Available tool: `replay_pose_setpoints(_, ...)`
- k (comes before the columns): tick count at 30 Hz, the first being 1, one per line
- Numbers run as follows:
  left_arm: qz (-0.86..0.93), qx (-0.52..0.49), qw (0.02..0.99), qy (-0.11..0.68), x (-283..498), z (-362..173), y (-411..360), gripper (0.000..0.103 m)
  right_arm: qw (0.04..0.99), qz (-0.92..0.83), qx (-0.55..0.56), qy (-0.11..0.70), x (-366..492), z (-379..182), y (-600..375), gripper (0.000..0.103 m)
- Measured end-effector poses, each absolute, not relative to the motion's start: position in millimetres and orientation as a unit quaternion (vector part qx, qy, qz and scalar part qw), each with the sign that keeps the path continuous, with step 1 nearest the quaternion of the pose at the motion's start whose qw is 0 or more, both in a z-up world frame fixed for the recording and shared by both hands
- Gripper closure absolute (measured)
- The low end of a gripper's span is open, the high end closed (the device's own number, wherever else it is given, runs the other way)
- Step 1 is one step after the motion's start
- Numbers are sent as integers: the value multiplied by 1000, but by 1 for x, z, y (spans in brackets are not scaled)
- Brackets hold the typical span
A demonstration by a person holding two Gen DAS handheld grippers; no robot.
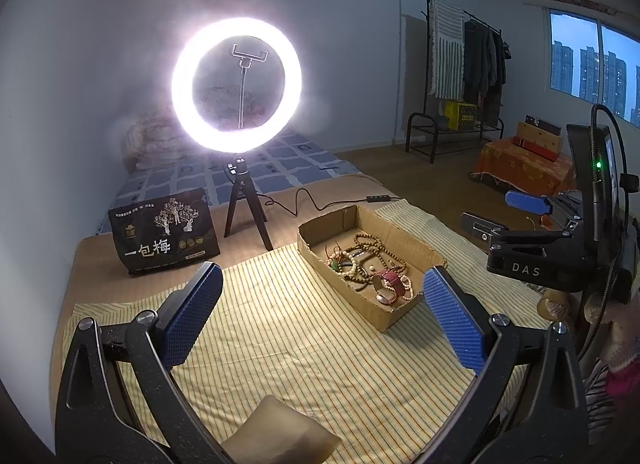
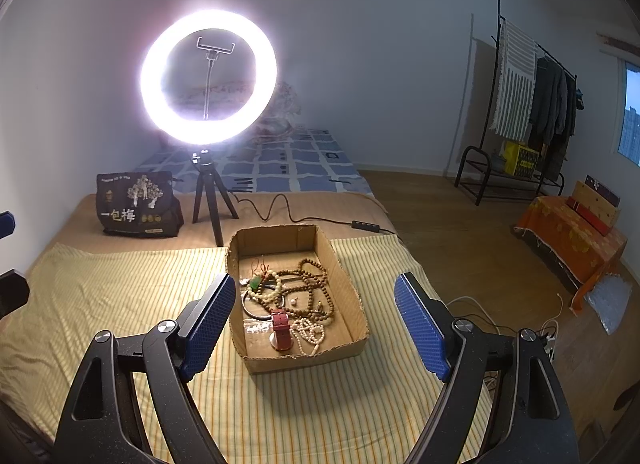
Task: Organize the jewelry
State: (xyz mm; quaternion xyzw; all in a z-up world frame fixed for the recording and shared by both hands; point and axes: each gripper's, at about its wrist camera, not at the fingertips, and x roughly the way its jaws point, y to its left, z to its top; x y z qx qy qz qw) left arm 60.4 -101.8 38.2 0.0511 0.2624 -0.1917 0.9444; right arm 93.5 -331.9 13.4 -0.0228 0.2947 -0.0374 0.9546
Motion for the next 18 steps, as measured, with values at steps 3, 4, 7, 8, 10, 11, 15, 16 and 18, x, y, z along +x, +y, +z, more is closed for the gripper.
replay_pose_setpoints(3, -191, 52, 945, 261, 61, 39, -102, 1, 954, -38, -23, 295, 95, 13, -331, 21)
replay_pose_setpoints(4, -189, 52, 945, 260, 61, 38, -102, 1, 954, -38, -23, 295, 95, 14, -331, 21)
replay_pose_setpoints(7, -188, 52, 946, 259, 59, 38, -102, 1, 955, -37, -23, 295, 95, 14, -331, 21)
replay_pose_setpoints(8, -189, 52, 946, 259, 59, 38, -102, 1, 954, -37, -24, 295, 95, 13, -331, 21)
replay_pose_setpoints(10, -189, 53, 946, 260, 59, 38, -102, 1, 954, -37, -24, 296, 95, 14, -331, 21)
replay_pose_setpoints(11, -188, 53, 946, 259, 59, 38, -102, 1, 954, -37, -24, 296, 95, 13, -331, 21)
replay_pose_setpoints(15, -182, 56, 948, 255, 58, 39, -101, 1, 954, -37, -25, 297, 94, 13, -331, 21)
replay_pose_setpoints(16, -182, 55, 948, 255, 58, 40, -100, 1, 954, -37, -24, 297, 94, 13, -331, 21)
replay_pose_setpoints(18, -181, 54, 948, 257, 58, 40, -100, 1, 954, -37, -24, 297, 94, 13, -331, 21)
